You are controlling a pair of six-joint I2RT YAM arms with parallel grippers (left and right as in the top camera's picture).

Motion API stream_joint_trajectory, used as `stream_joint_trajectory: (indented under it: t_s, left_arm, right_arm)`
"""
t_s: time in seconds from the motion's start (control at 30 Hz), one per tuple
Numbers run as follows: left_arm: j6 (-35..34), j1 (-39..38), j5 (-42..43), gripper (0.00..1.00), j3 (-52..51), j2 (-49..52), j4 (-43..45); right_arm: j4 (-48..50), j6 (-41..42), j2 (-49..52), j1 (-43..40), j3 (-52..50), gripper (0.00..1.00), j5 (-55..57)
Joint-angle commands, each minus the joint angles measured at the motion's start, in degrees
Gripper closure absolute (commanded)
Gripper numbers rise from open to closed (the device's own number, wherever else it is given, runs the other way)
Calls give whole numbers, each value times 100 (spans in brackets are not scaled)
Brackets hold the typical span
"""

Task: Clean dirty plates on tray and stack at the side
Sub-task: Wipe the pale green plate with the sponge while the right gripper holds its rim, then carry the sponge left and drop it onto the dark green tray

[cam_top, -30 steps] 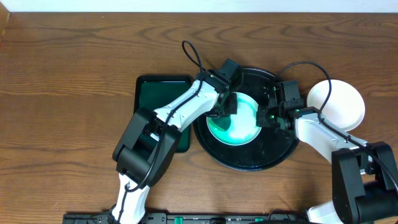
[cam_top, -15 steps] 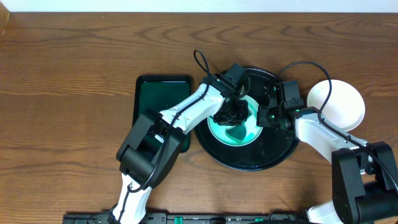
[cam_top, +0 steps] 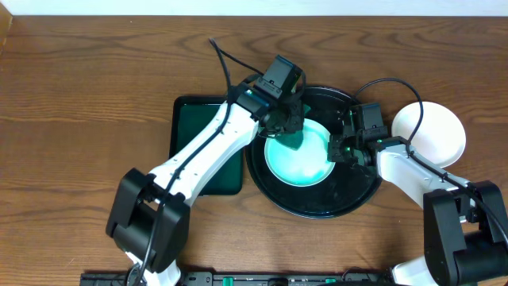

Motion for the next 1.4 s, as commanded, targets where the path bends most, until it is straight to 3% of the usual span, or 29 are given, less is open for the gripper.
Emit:
stream_joint_trajectory:
  t_s: [0.0,0.8,1.1,1.37]
  left_arm:
    - [79,-20,-476,93,-15,127,-44]
    - [-205,-658,-393,93,-269,1705,155]
    - [-181,-358,1224,93,-247,1172,463]
    - [262,127,1217,93,-249,44,398]
  right_arm:
    - [28,-26,44,66,-22,99,-92]
    - [70,-26,44,66,-22,99,-94]
    - [68,-26,44,66,-22,99,-94]
    - [66,-26,44,66,-22,99,-94]
